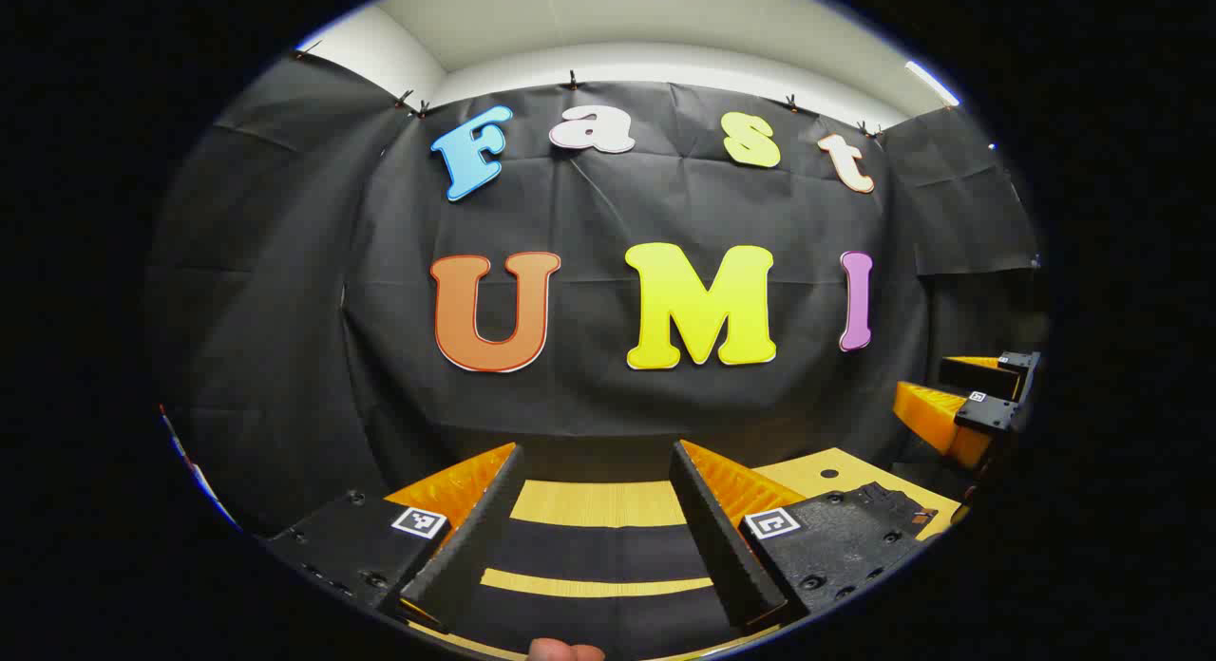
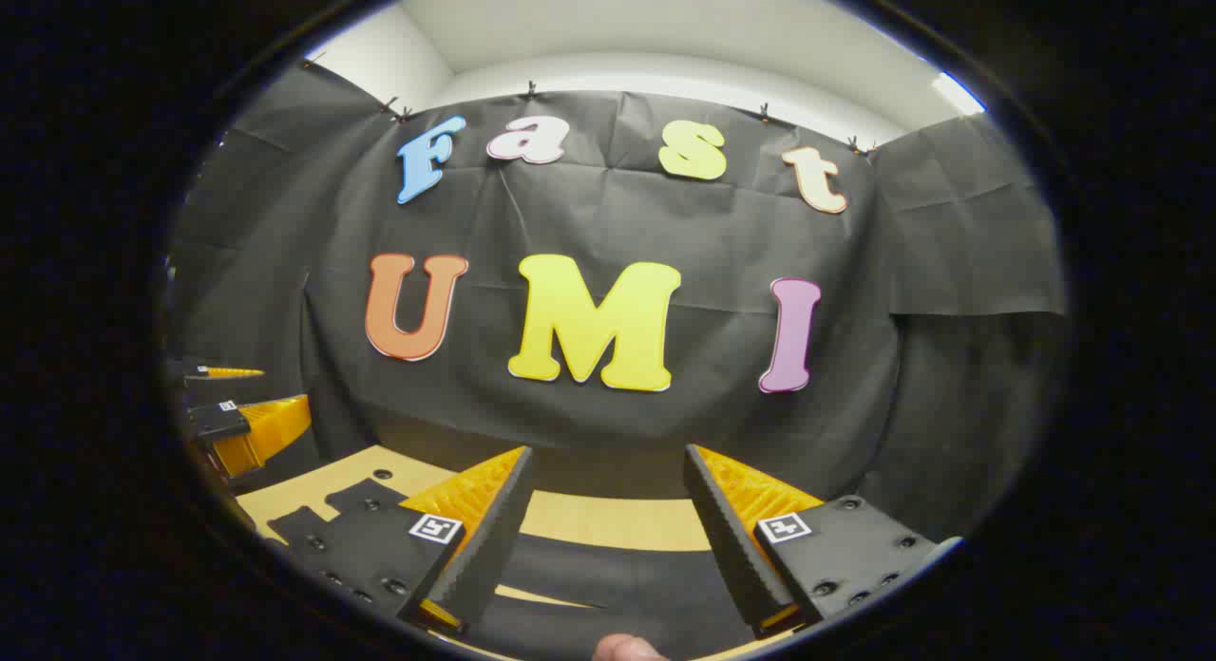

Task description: Grasp the waist and the cuffs of the jeans and fold them to make the two legs overlap; first hold the waist and fold one-third of the jeans toward the cuffs, then hold the cuffs and fold the remaining one-third in the same direction to finish folding.

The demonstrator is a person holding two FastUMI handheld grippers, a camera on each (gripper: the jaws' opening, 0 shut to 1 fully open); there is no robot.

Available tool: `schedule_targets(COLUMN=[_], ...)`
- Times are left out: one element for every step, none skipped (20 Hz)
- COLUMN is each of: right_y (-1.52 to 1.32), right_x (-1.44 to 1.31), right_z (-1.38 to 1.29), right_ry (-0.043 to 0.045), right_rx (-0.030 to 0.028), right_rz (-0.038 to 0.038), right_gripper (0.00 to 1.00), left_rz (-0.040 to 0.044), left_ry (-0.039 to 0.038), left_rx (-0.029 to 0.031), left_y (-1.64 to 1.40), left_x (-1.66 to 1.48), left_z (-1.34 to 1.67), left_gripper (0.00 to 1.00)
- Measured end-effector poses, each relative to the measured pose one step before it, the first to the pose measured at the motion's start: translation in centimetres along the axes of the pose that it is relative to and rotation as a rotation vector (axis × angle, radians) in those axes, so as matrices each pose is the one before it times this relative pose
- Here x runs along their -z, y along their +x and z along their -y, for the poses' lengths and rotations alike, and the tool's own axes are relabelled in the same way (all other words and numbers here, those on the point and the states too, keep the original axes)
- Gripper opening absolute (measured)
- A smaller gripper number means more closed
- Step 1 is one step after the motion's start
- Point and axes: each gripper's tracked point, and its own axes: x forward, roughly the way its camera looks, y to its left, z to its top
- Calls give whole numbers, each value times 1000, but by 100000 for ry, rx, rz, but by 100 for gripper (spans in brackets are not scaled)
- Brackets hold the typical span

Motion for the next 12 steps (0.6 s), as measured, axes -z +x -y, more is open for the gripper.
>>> schedule_targets(right_y=[-7,104,55,202,102,298,309,237,193,222,116,92], right_x=[5,-122,-78,-148,-68,-141,-96,-190,-15,1,248,137], right_z=[239,133,109,29,92,117,80,129,246,69,124,134], right_ry=[-393,-252,-317,-110,-110,-80,0,114,375,375,13,20], right_rx=[-5,-270,-214,-442,-411,-358,-278,54,50,-41,100,167], right_rz=[181,535,515,172,271,10,209,404,216,3,-496,-321], right_gripper=[97,96,96,97,97,97,97,97,97,97,96,97], left_rz=[144,64,265,270,-241,-274,93,-187,-305,-124,78,38], left_ry=[-263,-265,-282,-196,-218,-398,-596,-438,-133,59,133,63], left_rx=[-54,-4,-279,-763,-480,-749,-766,-697,-604,-444,-423,-135], left_y=[107,223,196,187,20,77,-68,147,195,103,6,140], left_x=[-116,-104,-219,-197,9,73,-17,-121,157,61,-46,38], left_z=[104,142,151,31,-63,-159,-117,-70,157,-160,-92,168], left_gripper=[98,98,98,98,98,98,98,98,98,98,98,98])
